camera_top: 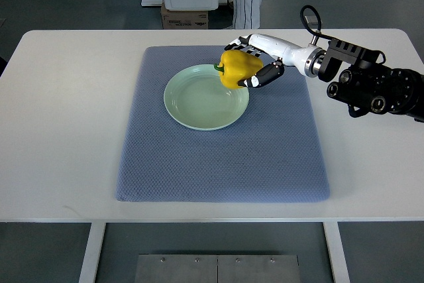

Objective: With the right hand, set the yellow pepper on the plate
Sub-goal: 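Lower the pepper onto the green plate with the right hand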

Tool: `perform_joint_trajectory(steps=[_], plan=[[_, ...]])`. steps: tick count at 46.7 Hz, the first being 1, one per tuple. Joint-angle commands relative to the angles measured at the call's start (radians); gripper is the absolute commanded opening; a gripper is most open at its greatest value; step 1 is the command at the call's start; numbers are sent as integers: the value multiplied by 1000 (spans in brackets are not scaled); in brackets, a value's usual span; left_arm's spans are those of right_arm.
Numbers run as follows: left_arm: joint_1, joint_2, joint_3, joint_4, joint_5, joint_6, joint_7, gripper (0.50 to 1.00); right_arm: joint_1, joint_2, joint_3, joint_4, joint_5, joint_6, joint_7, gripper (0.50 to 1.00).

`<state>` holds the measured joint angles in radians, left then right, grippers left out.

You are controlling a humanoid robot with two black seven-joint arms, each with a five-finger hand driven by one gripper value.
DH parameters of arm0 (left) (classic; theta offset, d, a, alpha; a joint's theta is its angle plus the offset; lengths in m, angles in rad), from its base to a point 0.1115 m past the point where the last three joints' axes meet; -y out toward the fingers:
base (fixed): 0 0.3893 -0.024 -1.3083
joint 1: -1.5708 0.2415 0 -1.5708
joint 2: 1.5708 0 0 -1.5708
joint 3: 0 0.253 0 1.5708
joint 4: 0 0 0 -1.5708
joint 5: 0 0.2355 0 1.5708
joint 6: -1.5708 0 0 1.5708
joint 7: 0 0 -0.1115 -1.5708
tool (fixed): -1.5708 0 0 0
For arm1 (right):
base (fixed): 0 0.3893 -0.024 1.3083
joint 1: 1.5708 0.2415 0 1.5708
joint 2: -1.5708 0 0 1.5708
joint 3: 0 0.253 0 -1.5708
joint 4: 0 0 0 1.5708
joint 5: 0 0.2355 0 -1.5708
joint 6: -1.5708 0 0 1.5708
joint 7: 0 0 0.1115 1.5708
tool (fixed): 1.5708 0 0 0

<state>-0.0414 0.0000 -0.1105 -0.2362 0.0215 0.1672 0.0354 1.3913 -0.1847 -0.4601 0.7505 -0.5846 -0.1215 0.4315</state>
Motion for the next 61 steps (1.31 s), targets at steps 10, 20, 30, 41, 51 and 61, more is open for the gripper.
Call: perform_joint_trajectory(steps=[10, 20, 30, 41, 51, 61], plan=[[0, 0, 0, 0, 0, 0, 0, 1000, -12, 62, 18, -10, 14, -1, -14, 500], [0, 0, 0, 0, 0, 0, 0, 1000, -37, 103, 20, -22, 16, -1, -13, 500], [0, 0, 0, 0, 0, 0, 0, 1000, -83, 116, 37, -48, 17, -1, -13, 500], [0, 0, 0, 0, 0, 0, 0, 1000, -89, 131, 37, -54, 17, -1, -13, 500], [0, 0, 0, 0, 0, 0, 0, 1000, -100, 134, 37, -53, 17, -1, -8, 500], [0, 0, 0, 0, 0, 0, 0, 1000, -109, 140, 37, -53, 17, -1, -10, 552]])
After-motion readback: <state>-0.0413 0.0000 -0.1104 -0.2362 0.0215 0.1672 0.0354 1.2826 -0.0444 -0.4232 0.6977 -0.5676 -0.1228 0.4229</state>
